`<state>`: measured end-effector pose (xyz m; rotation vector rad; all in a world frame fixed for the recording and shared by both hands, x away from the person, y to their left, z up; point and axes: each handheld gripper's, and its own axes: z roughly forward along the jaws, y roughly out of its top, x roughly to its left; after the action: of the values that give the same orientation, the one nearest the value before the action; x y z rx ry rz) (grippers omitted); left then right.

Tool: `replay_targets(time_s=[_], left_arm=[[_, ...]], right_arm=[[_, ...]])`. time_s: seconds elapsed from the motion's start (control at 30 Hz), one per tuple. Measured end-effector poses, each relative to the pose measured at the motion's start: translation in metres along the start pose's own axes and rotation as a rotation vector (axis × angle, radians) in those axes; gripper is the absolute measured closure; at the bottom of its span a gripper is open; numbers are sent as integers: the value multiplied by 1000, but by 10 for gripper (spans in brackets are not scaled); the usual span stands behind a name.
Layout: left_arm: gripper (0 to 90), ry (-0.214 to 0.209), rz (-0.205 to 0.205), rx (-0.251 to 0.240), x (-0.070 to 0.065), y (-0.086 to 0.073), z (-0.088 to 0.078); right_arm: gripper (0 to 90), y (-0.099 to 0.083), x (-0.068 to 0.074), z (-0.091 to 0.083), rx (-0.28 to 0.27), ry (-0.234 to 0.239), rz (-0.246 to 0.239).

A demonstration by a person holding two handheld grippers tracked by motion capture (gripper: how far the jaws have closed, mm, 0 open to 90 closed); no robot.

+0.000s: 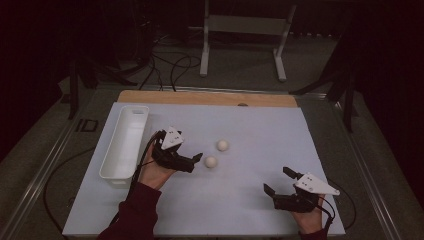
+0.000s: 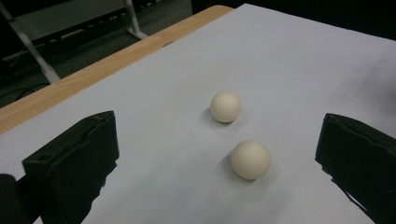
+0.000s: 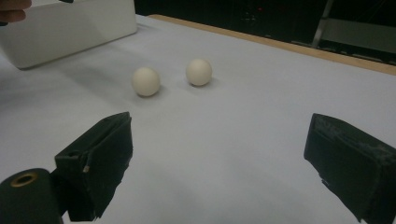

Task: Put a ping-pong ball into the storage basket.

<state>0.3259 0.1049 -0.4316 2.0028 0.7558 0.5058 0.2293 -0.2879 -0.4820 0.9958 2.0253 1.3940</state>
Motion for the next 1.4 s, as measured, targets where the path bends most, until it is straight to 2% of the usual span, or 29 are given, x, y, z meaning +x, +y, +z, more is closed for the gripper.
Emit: replay_targets(time_s=[0.27,0.53,1.1,1.4], left_arm=[[0,-12,8,2,-2,3,5],[0,-28,27,39,-5,3,13],[0,-51,13,58,-7,2,29],[0,-63,24,74,-8,2,36]], right_arm=[[78,0,0,0,-3,-5,0],[78,0,0,1,-2,-2,4],[78,0,-1,0,-7,-8,5],[78,0,-1,0,-7,-5,5]])
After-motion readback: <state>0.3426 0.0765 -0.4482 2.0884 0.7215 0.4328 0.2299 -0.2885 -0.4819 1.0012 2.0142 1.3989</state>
